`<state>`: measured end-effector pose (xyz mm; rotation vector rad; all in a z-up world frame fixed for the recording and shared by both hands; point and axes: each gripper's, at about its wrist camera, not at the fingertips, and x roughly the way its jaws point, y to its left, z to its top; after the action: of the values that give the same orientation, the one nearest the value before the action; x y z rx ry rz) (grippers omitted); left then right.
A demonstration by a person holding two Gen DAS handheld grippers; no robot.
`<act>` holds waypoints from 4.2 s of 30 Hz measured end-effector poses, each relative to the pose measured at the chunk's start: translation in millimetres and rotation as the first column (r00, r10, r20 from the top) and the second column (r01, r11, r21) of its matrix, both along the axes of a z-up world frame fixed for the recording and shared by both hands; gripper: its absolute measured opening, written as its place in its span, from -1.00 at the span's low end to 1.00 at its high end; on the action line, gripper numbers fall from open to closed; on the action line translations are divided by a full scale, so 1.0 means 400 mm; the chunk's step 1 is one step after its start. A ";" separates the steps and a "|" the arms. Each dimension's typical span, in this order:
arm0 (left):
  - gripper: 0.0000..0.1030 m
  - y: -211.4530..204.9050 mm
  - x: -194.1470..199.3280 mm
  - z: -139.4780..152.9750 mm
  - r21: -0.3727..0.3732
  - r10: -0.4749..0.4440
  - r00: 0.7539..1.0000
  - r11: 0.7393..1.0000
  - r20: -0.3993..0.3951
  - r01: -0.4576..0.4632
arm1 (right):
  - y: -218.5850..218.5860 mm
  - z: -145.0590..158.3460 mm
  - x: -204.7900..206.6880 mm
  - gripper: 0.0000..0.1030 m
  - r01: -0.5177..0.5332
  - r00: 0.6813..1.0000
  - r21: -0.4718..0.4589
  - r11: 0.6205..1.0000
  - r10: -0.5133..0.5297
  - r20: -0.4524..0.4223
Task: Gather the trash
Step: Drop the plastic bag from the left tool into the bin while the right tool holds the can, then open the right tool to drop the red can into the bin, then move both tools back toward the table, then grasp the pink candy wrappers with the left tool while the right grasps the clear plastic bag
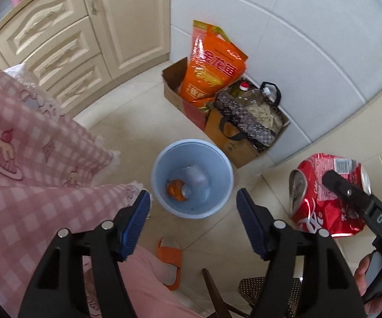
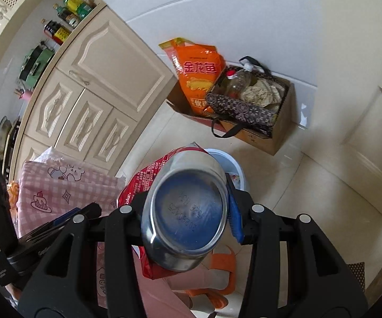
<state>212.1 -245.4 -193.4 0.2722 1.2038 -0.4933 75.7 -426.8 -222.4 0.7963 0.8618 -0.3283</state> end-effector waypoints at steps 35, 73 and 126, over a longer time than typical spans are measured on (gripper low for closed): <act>0.31 0.148 -0.080 0.145 -0.059 0.058 0.992 0.997 0.115 -0.051 | 0.109 0.084 0.005 0.40 -0.076 0.996 -0.008 0.997 0.076 0.039; 0.48 0.695 -0.208 0.377 -0.256 0.436 0.853 0.893 0.288 -0.370 | 0.631 0.335 0.108 0.64 -0.474 0.841 -0.251 0.844 0.519 0.154; -0.09 0.921 0.042 0.253 -0.200 0.641 0.748 0.766 0.171 -0.611 | 0.849 0.266 0.327 -0.84 -0.714 0.645 -0.246 0.656 0.753 0.134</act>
<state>228.8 123.0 -92.0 -0.1979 0.9519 0.0599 206.4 -87.2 -116.0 0.2514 0.8576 0.4198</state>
